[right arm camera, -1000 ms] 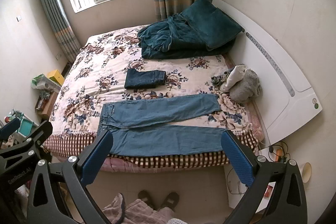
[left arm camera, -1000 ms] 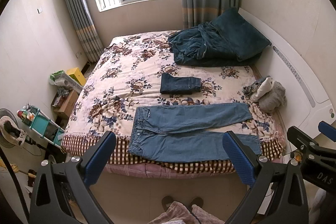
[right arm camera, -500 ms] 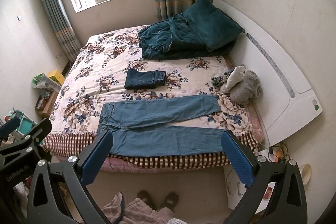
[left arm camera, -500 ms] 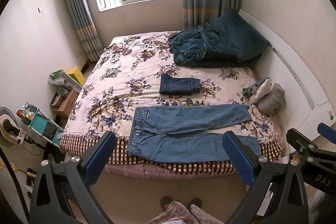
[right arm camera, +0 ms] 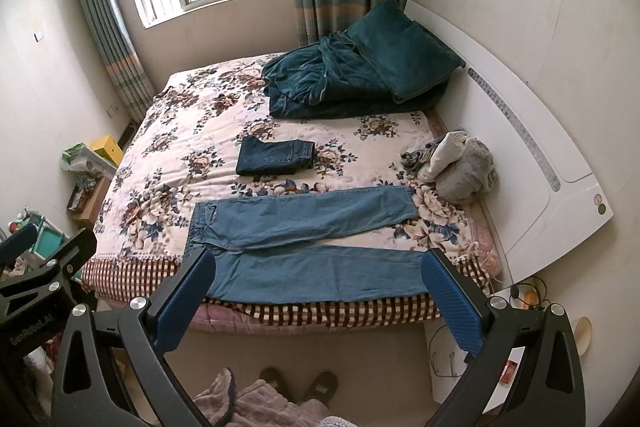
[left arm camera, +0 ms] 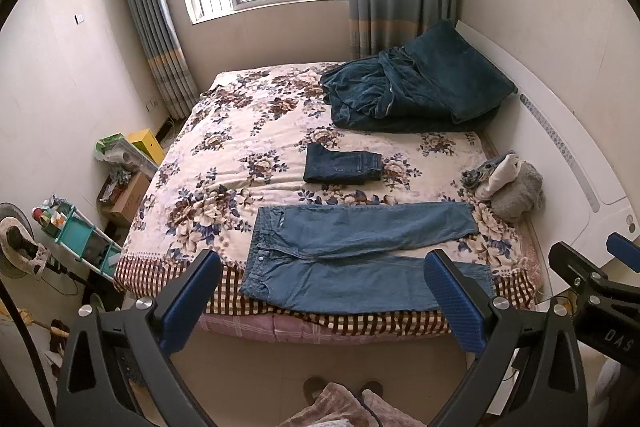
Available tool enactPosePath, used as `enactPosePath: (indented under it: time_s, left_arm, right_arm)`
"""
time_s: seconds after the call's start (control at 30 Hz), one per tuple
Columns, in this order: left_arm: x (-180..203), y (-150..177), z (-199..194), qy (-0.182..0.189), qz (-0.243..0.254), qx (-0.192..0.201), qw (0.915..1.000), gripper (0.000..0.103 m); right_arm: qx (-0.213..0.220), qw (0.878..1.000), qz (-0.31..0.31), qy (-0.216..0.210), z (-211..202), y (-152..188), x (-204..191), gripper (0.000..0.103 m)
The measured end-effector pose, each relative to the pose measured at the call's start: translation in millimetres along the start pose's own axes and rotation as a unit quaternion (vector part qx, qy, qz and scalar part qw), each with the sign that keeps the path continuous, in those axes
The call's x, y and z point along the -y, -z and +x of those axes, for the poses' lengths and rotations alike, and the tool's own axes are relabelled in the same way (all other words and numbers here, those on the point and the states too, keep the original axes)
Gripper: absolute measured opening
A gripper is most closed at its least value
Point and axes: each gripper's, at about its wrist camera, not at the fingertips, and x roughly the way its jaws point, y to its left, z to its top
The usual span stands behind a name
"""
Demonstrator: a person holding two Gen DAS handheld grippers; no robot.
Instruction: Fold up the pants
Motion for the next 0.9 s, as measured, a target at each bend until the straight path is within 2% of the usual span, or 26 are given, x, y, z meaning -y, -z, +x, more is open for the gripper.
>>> enactPosePath:
  time_s: [0.27, 0.33, 0.47, 0.63, 0.77, 0.9]
  left_arm:
    - [2.3, -8.8, 0.4, -0.003, -0.003, 0.0, 1.0, 0.103]
    - [-0.2, -2.1, -1.0, -0.004, -0.004, 0.001, 1.0, 0.103]
    - [-1.3, 3.4, 10.8, -0.023, -0.015, 0.009, 0.9996, 0.103]
    - [-1.7, -1.0, 56.5, -0.044, -0.038, -0.005, 0.9983, 0.103]
    - [1.3, -7.7, 104.9, -0.053, -0.045, -0.035, 0.997, 0.103]
    - [4.5, -17.4, 165.1, -0.06, -0.036, -0.064, 0.9955, 0.103]
  right_arm:
    - [0.0, 1.0, 0.002, -0.006, 0.6, 4.7, 2.5, 0.103]
    - [-0.001, 1.0, 0.003, -0.007, 2.6, 4.7, 2.5, 0.103]
    - [-0.001, 1.0, 0.01, -0.006, 15.4, 5.2, 5.1, 0.103]
    - [-0.014, 0.999, 0.024, -0.016, 66.2, -0.3, 9.3, 0.103]
    - [-0.04, 0.998, 0.038, -0.001, 122.4, -13.6, 12.0, 0.103]
    - [-0.059, 0.996, 0.053, 0.031, 178.9, -27.8, 14.4, 0.103]
